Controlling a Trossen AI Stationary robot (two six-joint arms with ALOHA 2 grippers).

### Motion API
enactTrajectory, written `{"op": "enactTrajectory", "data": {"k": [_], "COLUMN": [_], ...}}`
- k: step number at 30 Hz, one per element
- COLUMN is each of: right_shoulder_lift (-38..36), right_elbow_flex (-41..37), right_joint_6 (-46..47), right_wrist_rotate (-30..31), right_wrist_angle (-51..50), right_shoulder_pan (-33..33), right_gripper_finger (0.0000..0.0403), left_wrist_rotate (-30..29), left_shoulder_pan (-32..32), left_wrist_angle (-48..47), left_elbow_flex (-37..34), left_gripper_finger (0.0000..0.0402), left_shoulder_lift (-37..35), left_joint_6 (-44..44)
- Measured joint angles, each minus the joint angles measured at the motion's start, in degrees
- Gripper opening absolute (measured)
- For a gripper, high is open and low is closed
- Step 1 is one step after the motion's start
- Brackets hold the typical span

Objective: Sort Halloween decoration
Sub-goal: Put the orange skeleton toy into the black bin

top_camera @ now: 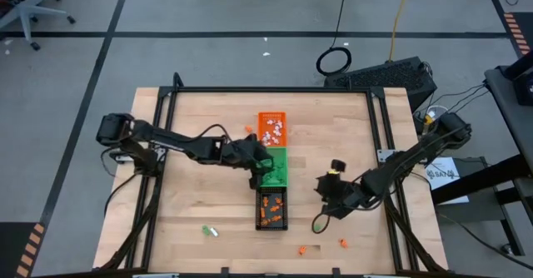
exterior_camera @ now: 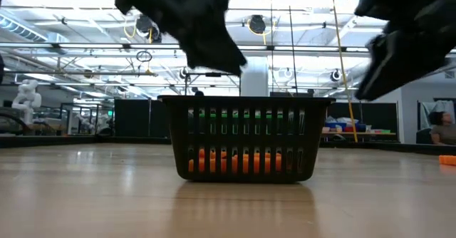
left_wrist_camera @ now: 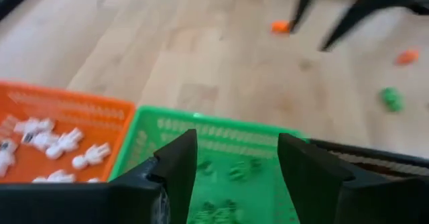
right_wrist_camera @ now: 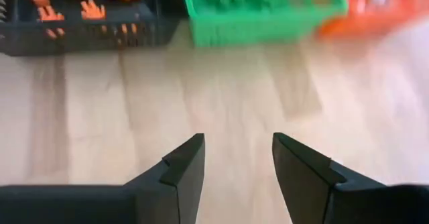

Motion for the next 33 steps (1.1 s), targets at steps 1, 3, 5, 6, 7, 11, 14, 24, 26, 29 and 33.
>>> {"op": "enactTrajectory", "data": {"k": [1, 3, 5, 6, 7, 11, 14, 24, 26, 29, 33], "right_shoulder_lift": [-1.19, -3.78, -5.56, -6.06, -6.19, -5.43, -4.92, -2.93, -1.72, 0.21, 3.23], "right_elbow_flex": [0.00, 0.00, 0.02, 0.02, 0.02, 0.02, 0.00, 0.02, 0.02, 0.02, 0.02], "right_joint_6": [3.24, 10.32, 17.65, 20.64, 23.18, 33.33, 42.31, 60.28, 60.33, 60.33, 60.02], "right_wrist_rotate": [-1.71, -4.73, -7.28, -8.46, -9.45, -14.19, -17.13, -18.62, -18.67, -19.16, -18.83], "right_wrist_angle": [-2.10, -6.56, -11.36, -13.54, -15.40, -21.83, -25.31, -31.00, -30.59, -29.86, -29.02], "right_shoulder_pan": [0.02, 0.02, 0.40, 0.75, 1.14, 3.28, 4.55, 4.61, 4.31, 3.70, 3.62], "right_gripper_finger": [0.0159, 0.0159, 0.0159, 0.0159, 0.0159, 0.0159, 0.0160, 0.0161, 0.0164, 0.0173, 0.0183], "left_wrist_rotate": [0.00, -0.13, -2.01, -3.60, -5.27, -11.84, -14.49, -18.98, -19.04, -19.17, -19.43], "left_shoulder_pan": [-0.77, -2.65, -4.82, -6.03, -7.26, -11.39, -13.71, -17.91, -18.23, -18.66, -18.96], "left_wrist_angle": [-0.50, -2.77, -3.34, -4.26, -5.17, -5.72, -6.22, -4.96, -4.87, -5.00, -5.00], "left_elbow_flex": [0.00, 0.00, 0.00, 0.00, -0.08, -0.04, -0.10, -0.07, -0.07, -0.07, -0.07], "left_gripper_finger": [0.0203, 0.0201, 0.0199, 0.0199, 0.0198, 0.0198, 0.0198, 0.0198, 0.0198, 0.0198, 0.0198], "left_shoulder_lift": [-1.04, -3.53, -5.29, -6.18, -6.95, -7.19, -7.10, -6.72, -6.74, -6.74, -6.74], "left_joint_6": [-0.01, -0.07, -0.06, 0.11, 0.39, 1.52, 1.11, -1.70, -1.72, -1.71, -1.71]}}
